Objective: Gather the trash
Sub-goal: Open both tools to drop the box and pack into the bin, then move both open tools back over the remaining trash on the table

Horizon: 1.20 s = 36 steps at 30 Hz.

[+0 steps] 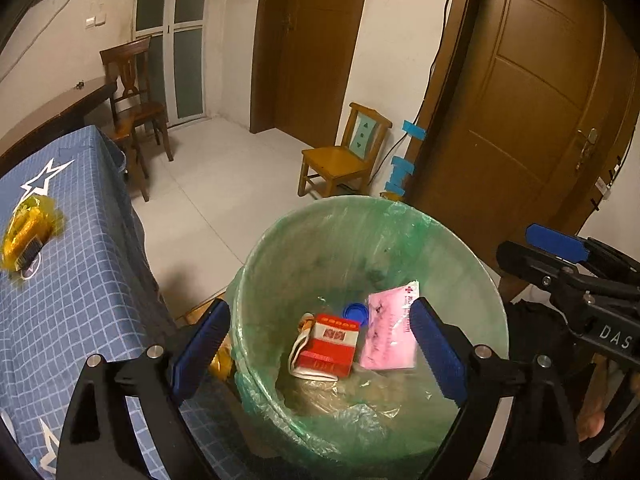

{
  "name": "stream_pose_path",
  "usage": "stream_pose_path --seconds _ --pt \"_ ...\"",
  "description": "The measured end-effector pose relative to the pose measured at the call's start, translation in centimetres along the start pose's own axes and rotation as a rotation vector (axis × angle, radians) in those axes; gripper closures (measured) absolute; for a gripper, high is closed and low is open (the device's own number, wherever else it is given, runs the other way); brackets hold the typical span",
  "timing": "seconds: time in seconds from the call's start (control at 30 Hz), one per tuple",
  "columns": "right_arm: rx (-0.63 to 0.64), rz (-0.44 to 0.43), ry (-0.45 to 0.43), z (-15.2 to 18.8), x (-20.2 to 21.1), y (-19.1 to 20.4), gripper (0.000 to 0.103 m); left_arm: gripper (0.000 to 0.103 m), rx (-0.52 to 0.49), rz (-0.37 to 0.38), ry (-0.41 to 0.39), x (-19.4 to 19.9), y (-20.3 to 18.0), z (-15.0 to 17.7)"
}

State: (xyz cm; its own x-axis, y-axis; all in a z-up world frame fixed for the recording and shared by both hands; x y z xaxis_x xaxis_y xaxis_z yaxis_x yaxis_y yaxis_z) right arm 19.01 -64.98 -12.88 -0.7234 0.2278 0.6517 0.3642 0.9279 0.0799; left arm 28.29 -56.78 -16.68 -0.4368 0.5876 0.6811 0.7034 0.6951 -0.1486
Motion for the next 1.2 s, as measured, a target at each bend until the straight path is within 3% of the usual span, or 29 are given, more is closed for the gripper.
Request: stream_pose_path --seconds 0.27,0.47,0.8,1.0,1.2 --pt "0.008 -0.017 -0.028 0.2 1.6 1.0 0.041 0.012 0.004 0.009 -0.012 2.4 0.6 0.8" --pt "0.044 -0.116 -0.111 1.1 4.9 5.8 0.039 0.012 -0.004 0.017 -0.049 7.8 2.7 2.4" --pt "0.159 -0.348 -0.117 3.6 5.8 17.7 0.036 0.012 0.115 -0.092 -0.127 19.6 15.9 7.1" --pt "0.175 -0.358 -0.113 4.0 6.4 18.7 0.035 0.012 0.178 -0.163 -0.174 26.0 23.5 9.4" --pt "0.178 -0.336 -0.104 5.9 7.6 17.9 0.031 0.012 0.225 -0.139 -0.194 29.3 26.8 11.6"
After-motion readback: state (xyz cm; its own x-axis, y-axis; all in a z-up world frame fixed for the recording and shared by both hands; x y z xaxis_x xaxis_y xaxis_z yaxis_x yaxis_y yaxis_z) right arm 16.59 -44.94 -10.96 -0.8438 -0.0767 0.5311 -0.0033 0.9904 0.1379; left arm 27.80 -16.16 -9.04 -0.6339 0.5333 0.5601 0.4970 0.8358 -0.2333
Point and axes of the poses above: each gripper's, at about its wrist camera, not at the fingertips, and x roughly against the way its jaws point, y to its left, z to its underside, the point moved 7 cm from there along -x, roughly the way its jaws point, and after that the axes turned 3 degrees about -y, right-handed, at the moved point
